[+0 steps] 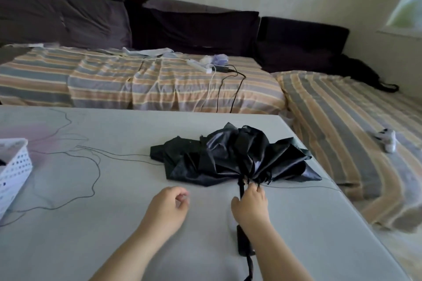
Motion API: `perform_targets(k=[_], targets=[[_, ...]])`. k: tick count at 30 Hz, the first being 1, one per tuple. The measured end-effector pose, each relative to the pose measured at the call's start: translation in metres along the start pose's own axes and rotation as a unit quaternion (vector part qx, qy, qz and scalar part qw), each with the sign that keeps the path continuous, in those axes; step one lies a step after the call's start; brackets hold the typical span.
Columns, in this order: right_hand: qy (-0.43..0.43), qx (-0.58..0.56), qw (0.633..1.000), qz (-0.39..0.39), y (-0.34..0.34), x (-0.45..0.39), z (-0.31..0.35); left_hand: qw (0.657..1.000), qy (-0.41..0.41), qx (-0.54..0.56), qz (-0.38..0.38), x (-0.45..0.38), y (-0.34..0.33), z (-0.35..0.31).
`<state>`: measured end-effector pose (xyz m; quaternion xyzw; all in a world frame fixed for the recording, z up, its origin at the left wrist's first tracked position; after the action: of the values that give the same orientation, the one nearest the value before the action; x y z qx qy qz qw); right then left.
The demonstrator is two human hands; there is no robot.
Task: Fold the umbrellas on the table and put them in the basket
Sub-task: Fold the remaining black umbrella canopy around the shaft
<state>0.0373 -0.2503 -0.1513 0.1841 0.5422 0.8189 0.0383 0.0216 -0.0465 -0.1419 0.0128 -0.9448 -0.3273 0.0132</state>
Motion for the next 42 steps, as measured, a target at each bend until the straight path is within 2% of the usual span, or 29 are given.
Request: perform_targets(k=[3,5,9,13,17,19,22,25,27,30,31,33,35,38,40,42], targets=[[-0.035,-0.008,0.999,0.035,-0.015,-0.019,-0.017,1.0,0.001,0.024,0.016,-0.008,-0.023,-0.007],[-0.033,-0.009,0.999,0.029,-0.019,-0.025,-0.019,0.999,0.001,0.035,0.026,-0.011,-0.032,-0.011],[0.013,-0.118,0.993,-0.026,-0.008,-0.018,-0.002,0.997,0.011,0.074,0.024,-0.009,-0.034,-0.025],[0.089,-0.227,0.966,-0.083,0.019,0.017,0.034,0.992,0.023,0.121,0.013,-0.011,-0.019,-0.044],[0.168,-0.285,0.941,-0.071,0.022,0.065,0.07,0.979,0.018,0.204,-0.001,-0.008,0.007,-0.061],[0.202,-0.283,0.936,-0.058,0.017,0.085,0.087,0.97,0.02,0.243,-0.01,0.0,0.021,-0.064],[0.255,-0.248,0.934,-0.027,0.005,0.105,0.103,0.972,0.029,0.224,-0.063,0.01,0.042,-0.051],[0.313,-0.147,0.938,0.02,0.004,0.109,0.111,0.955,0.061,0.278,-0.084,0.02,0.049,-0.024],[0.313,-0.166,0.934,-0.037,0.019,0.104,0.108,0.954,0.088,0.274,-0.088,0.024,0.048,-0.007],[0.312,-0.272,0.879,-0.236,0.055,0.098,0.102,0.937,0.133,0.32,-0.048,0.025,0.037,0.007],[0.313,-0.273,0.871,-0.261,0.06,0.096,0.106,0.939,0.137,0.312,-0.036,0.025,0.034,0.007],[0.285,-0.256,0.898,-0.217,0.053,0.082,0.114,0.952,0.128,0.278,-0.024,0.025,0.03,0.007],[0.197,-0.273,0.936,-0.105,0.04,0.064,0.115,0.95,0.122,0.285,-0.024,0.027,0.029,0.004],[0.085,-0.364,0.927,0.033,0.022,0.042,0.109,0.947,0.104,0.303,-0.004,0.033,0.031,-0.002],[0.056,-0.358,0.929,0.08,0.009,0.03,0.107,0.953,0.092,0.29,0.014,0.038,0.03,-0.004],[0.034,-0.396,0.909,0.127,-0.006,0.022,0.105,0.962,0.076,0.259,0.031,0.042,0.028,-0.007]])
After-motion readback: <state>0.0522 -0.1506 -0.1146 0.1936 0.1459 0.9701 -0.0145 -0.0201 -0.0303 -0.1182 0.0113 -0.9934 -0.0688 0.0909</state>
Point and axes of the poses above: each hand's wrist, its own x-axis away from the middle knuckle, its own y-axis out of the back of the hand, z = x × y, the point moved 6 cm from there along -x, towards the middle knuckle, and after that the axes turned 5 degrees about x, right-handed, at the moved point
